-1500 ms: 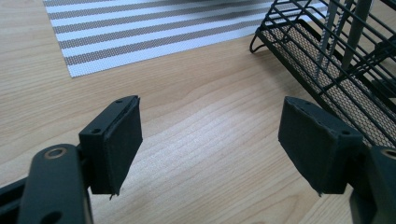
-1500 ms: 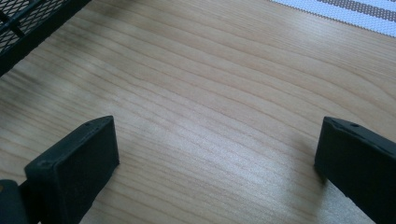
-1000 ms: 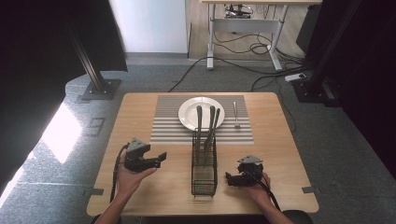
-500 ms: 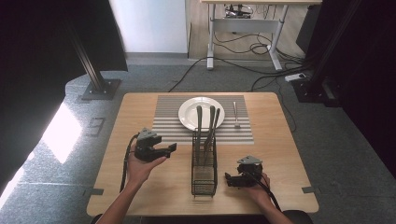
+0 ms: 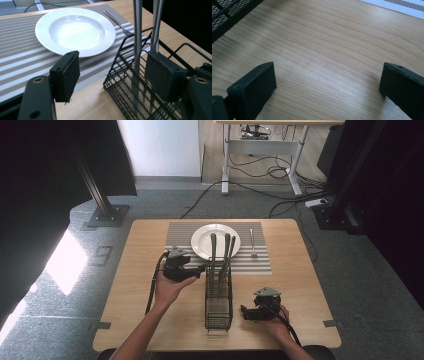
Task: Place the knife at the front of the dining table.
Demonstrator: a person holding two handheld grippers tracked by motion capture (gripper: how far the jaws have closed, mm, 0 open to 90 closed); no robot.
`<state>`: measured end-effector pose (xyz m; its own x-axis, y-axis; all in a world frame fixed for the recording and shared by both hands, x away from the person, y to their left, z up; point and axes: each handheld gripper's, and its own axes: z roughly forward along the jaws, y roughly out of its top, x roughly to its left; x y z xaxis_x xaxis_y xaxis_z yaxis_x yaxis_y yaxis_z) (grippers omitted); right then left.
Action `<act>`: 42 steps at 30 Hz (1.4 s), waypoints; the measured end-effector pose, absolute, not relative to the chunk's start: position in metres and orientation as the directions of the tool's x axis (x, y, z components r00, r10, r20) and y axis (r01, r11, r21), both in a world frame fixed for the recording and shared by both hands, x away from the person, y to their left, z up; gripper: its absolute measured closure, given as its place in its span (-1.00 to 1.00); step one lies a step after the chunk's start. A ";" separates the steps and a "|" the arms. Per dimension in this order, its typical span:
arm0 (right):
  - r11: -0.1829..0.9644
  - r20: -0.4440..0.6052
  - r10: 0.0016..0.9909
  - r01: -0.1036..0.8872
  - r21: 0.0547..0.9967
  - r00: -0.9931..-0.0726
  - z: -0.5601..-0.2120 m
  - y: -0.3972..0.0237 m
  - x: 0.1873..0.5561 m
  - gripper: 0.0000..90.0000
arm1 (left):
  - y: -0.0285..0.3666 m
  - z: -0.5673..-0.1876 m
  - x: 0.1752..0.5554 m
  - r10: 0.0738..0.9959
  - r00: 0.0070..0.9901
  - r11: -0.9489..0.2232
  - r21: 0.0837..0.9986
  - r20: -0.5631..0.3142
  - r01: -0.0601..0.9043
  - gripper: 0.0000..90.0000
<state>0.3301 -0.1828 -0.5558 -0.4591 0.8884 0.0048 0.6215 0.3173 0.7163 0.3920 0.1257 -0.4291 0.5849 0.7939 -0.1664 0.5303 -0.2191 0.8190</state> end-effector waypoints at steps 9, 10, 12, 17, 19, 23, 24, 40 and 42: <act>0.320 0.004 0.886 0.618 0.718 -0.464 -0.556 -0.183 0.330 -0.97 | 0.106 -0.423 0.405 0.792 0.594 -0.232 0.829 -0.143 0.509 -0.28; 0.320 0.004 0.886 0.618 0.718 -0.464 -0.556 -0.183 0.330 -0.97 | 0.103 -0.422 0.406 0.792 0.594 -0.233 0.829 -0.142 0.508 -0.27; 0.320 0.006 0.885 0.618 0.718 -0.465 -0.556 -0.182 0.330 -0.97 | 0.099 -0.420 0.408 0.793 0.597 -0.248 0.832 -0.119 0.496 -0.25; 0.322 0.005 0.884 0.617 0.719 -0.467 -0.556 -0.182 0.330 -0.97 | 0.089 -0.419 0.414 0.794 0.600 -0.265 0.834 -0.096 0.484 -0.20; 0.323 0.004 0.883 0.615 0.719 -0.469 -0.556 -0.182 0.330 -0.96 | 0.086 -0.419 0.416 0.794 0.600 -0.266 0.835 -0.094 0.483 -0.14; 0.325 0.003 0.883 0.614 0.720 -0.470 -0.556 -0.183 0.330 -0.96 | 0.081 -0.419 0.421 0.794 0.601 -0.268 0.834 -0.092 0.482 -0.06; 0.325 0.002 0.883 0.614 0.720 -0.470 -0.556 -0.183 0.330 -0.96 | 0.080 -0.420 0.421 0.794 0.601 -0.267 0.834 -0.094 0.483 -0.03; 0.332 0.003 0.877 0.610 0.720 -0.481 -0.555 -0.182 0.329 -0.94 | 0.073 -0.423 0.427 0.759 0.642 -0.265 0.848 -0.110 0.458 0.62; 0.332 0.004 0.876 0.610 0.719 -0.482 -0.555 -0.182 0.329 -0.94 | 0.072 -0.422 0.425 0.758 0.645 -0.272 0.853 -0.094 0.445 0.68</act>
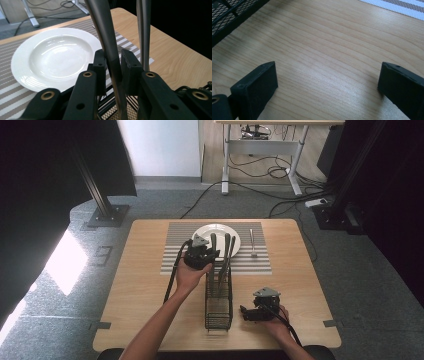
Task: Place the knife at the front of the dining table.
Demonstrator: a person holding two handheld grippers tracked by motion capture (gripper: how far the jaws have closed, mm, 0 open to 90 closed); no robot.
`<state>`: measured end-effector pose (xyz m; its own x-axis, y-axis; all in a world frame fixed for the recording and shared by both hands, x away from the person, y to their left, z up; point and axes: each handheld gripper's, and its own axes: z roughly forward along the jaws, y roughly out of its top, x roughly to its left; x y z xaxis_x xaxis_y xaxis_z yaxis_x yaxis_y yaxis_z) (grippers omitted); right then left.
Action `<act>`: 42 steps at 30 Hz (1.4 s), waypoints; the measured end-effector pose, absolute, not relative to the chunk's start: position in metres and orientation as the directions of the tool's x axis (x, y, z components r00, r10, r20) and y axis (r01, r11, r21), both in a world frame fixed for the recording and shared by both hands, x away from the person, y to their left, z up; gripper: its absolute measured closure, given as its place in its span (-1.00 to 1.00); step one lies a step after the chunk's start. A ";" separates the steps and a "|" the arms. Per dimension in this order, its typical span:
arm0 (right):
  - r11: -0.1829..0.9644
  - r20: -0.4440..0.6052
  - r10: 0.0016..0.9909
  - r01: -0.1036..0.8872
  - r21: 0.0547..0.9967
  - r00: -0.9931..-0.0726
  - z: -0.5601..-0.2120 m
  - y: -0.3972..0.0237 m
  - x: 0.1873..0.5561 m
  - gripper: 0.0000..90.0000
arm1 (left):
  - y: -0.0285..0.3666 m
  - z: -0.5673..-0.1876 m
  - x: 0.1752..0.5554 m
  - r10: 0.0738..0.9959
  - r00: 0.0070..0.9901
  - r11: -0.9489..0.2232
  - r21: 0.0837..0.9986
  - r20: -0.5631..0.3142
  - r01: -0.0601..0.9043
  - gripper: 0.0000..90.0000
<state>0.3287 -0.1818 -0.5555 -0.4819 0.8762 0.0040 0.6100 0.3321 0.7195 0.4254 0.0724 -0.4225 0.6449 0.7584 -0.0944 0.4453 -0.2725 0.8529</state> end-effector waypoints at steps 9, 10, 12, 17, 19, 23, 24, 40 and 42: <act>0.337 0.002 0.874 0.608 0.719 -0.486 -0.555 -0.182 0.329 -0.93 | 0.077 -0.428 0.426 0.722 0.668 -0.193 0.874 -0.181 0.445 0.78; 0.337 0.002 0.874 0.608 0.719 -0.486 -0.555 -0.182 0.329 -0.93 | 0.077 -0.428 0.426 0.717 0.671 -0.185 0.876 -0.189 0.444 0.79; 0.337 0.002 0.874 0.608 0.719 -0.486 -0.555 -0.182 0.329 -0.93 | 0.076 -0.427 0.425 0.706 0.679 -0.166 0.886 -0.201 0.434 0.83; 0.340 0.000 0.873 0.606 0.719 -0.489 -0.555 -0.182 0.328 -0.93 | 0.073 -0.418 0.418 0.694 0.702 -0.176 0.908 -0.161 0.381 0.86; 0.340 0.000 0.872 0.606 0.719 -0.489 -0.555 -0.182 0.328 -0.93 | 0.073 -0.414 0.416 0.690 0.707 -0.170 0.913 -0.159 0.371 0.86; 0.340 0.000 0.872 0.606 0.719 -0.490 -0.555 -0.182 0.328 -0.93 | 0.077 -0.399 0.412 0.678 0.719 -0.152 0.927 -0.154 0.342 0.86; 0.340 0.001 0.872 0.607 0.718 -0.489 -0.555 -0.182 0.328 -0.93 | 0.078 -0.394 0.410 0.676 0.721 -0.147 0.932 -0.150 0.331 0.86; 0.339 0.006 0.871 0.608 0.718 -0.492 -0.555 -0.181 0.328 -0.92 | 0.111 -0.327 0.387 0.709 0.701 -0.076 0.978 -0.083 0.193 0.86; 0.339 0.005 0.871 0.607 0.718 -0.492 -0.555 -0.181 0.328 -0.92 | 0.117 -0.324 0.386 0.716 0.693 -0.070 0.979 -0.083 0.189 0.86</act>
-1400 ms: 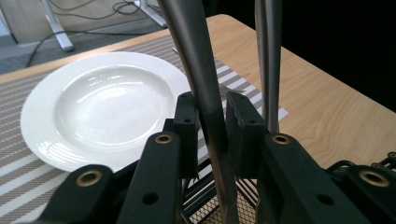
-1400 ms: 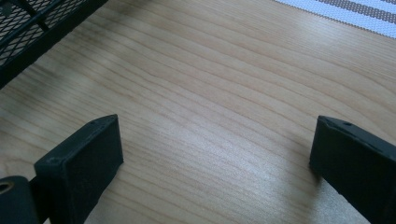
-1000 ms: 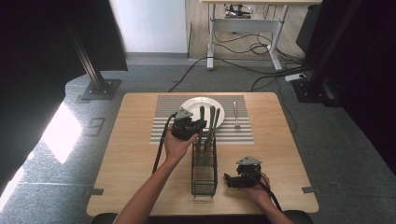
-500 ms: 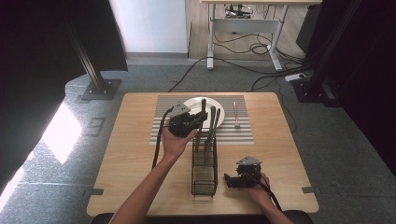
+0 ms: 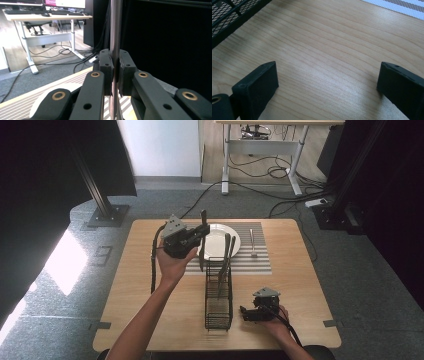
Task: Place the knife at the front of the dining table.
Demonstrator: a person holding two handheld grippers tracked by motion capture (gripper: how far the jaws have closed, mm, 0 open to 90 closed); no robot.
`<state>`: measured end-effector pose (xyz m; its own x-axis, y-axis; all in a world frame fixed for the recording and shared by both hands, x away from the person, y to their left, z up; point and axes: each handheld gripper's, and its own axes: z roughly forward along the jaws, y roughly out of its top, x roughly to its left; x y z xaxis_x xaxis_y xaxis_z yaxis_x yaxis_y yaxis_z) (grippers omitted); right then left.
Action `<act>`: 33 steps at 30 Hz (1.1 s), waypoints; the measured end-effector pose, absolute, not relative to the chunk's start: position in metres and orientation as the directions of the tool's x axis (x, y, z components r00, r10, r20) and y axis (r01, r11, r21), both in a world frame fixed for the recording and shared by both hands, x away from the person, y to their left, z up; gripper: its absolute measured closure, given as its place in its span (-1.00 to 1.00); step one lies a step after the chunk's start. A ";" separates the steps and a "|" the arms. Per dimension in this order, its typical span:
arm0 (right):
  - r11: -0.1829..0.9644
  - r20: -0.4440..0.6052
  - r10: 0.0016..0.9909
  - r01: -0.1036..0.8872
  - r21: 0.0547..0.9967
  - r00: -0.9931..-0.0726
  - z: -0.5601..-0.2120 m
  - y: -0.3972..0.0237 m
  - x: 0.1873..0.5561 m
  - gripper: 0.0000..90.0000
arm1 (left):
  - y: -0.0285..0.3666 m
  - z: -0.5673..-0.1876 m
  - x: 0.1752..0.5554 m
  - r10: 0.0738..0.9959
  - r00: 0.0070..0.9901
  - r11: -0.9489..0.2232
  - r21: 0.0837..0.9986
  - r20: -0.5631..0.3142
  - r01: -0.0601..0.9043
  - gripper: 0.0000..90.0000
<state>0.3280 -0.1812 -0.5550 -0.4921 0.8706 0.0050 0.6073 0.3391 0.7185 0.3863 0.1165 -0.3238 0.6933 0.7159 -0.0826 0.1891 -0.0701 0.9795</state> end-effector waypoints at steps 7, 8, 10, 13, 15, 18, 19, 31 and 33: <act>0.339 0.004 0.871 0.607 0.719 -0.491 -0.555 -0.181 0.328 -0.92 | 0.134 -0.326 0.389 0.746 0.661 -0.078 0.975 -0.081 0.207 0.86; 0.339 0.003 0.871 0.607 0.719 -0.491 -0.555 -0.181 0.328 -0.92 | 0.136 -0.328 0.390 0.751 0.655 -0.074 0.974 -0.086 0.212 0.86; 0.339 0.004 0.871 0.606 0.719 -0.491 -0.555 -0.181 0.328 -0.92 | 0.142 -0.334 0.393 0.765 0.638 -0.078 0.972 -0.084 0.221 0.86; 0.339 0.004 0.871 0.606 0.719 -0.492 -0.555 -0.181 0.328 -0.92 | 0.150 -0.343 0.398 0.788 0.610 -0.086 0.965 -0.085 0.246 0.86; 0.339 0.003 0.870 0.604 0.721 -0.492 -0.555 -0.181 0.328 -0.93 | 0.156 -0.350 0.402 0.805 0.587 -0.097 0.960 -0.080 0.264 0.86; 0.340 0.001 0.871 0.604 0.721 -0.491 -0.555 -0.181 0.328 -0.93 | 0.165 -0.361 0.409 0.827 0.556 -0.099 0.951 -0.085 0.292 0.86; 0.339 0.002 0.871 0.604 0.721 -0.491 -0.555 -0.181 0.328 -0.93 | 0.168 -0.364 0.411 0.832 0.548 -0.099 0.948 -0.088 0.303 0.86; 0.338 0.001 0.872 0.603 0.723 -0.489 -0.556 -0.180 0.328 -0.93 | 0.179 -0.398 0.439 0.877 0.475 -0.147 0.903 -0.069 0.403 0.86; 0.337 0.001 0.872 0.603 0.723 -0.489 -0.556 -0.180 0.328 -0.93 | 0.178 -0.402 0.443 0.880 0.470 -0.155 0.895 -0.067 0.418 0.86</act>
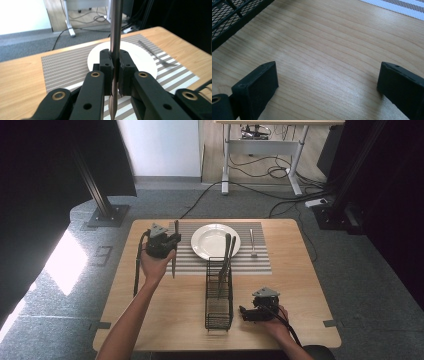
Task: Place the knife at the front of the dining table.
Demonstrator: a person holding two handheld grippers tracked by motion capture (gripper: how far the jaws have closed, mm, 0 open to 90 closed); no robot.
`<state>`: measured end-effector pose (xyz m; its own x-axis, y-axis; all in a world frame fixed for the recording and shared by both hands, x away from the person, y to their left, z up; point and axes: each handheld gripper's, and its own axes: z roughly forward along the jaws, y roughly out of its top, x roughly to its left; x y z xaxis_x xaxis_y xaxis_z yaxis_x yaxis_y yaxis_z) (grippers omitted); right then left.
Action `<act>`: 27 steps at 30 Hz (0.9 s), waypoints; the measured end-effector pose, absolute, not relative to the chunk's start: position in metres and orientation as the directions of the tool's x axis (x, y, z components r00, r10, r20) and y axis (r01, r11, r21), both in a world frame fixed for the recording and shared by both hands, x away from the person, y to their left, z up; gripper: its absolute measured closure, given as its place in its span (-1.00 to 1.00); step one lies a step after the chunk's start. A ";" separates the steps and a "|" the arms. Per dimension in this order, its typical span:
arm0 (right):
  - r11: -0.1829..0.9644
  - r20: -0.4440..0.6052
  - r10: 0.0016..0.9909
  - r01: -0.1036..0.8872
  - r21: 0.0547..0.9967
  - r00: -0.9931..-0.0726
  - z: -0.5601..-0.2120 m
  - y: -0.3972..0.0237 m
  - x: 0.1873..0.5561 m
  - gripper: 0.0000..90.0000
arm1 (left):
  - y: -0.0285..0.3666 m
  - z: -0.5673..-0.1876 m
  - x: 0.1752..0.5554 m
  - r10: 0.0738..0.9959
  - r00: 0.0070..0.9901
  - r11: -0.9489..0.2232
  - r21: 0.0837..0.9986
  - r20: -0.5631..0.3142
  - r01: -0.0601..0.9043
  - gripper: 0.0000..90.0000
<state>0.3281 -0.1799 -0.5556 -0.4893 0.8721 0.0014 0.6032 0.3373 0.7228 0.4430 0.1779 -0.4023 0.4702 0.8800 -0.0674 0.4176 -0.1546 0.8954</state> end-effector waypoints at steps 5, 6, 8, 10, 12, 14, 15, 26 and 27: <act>0.337 0.003 0.872 0.604 0.723 -0.489 -0.556 -0.180 0.328 -0.93 | 0.176 -0.415 0.456 0.892 0.450 -0.178 0.876 -0.049 0.448 0.86; 0.336 0.003 0.872 0.604 0.722 -0.489 -0.556 -0.180 0.328 -0.93 | 0.176 -0.417 0.458 0.894 0.446 -0.179 0.875 -0.047 0.450 0.86; 0.336 0.004 0.872 0.604 0.723 -0.490 -0.556 -0.180 0.328 -0.93 | 0.176 -0.420 0.462 0.896 0.441 -0.179 0.872 -0.046 0.456 0.86; 0.336 0.005 0.872 0.604 0.723 -0.490 -0.556 -0.180 0.328 -0.92 | 0.176 -0.423 0.466 0.900 0.434 -0.176 0.869 -0.048 0.462 0.86; 0.337 0.004 0.871 0.603 0.723 -0.492 -0.556 -0.180 0.328 -0.93 | 0.177 -0.426 0.471 0.902 0.429 -0.177 0.865 -0.048 0.469 0.86; 0.338 0.005 0.870 0.603 0.723 -0.494 -0.556 -0.180 0.329 -0.93 | 0.178 -0.429 0.476 0.903 0.426 -0.174 0.862 -0.053 0.477 0.86; 0.339 0.005 0.869 0.603 0.723 -0.494 -0.556 -0.180 0.329 -0.93 | 0.178 -0.431 0.478 0.903 0.425 -0.172 0.858 -0.058 0.483 0.86; 0.340 0.006 0.868 0.603 0.722 -0.497 -0.555 -0.180 0.328 -0.92 | 0.180 -0.440 0.493 0.915 0.396 -0.156 0.847 -0.069 0.509 0.86; 0.340 0.006 0.868 0.603 0.722 -0.497 -0.555 -0.180 0.328 -0.92 | 0.181 -0.441 0.494 0.917 0.393 -0.151 0.845 -0.074 0.512 0.86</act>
<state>0.3284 -0.1797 -0.5554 -0.4965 0.8680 0.0059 0.6028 0.3399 0.7219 0.4943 0.1809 -0.4406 0.3928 0.9166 -0.0744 0.5124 -0.1510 0.8453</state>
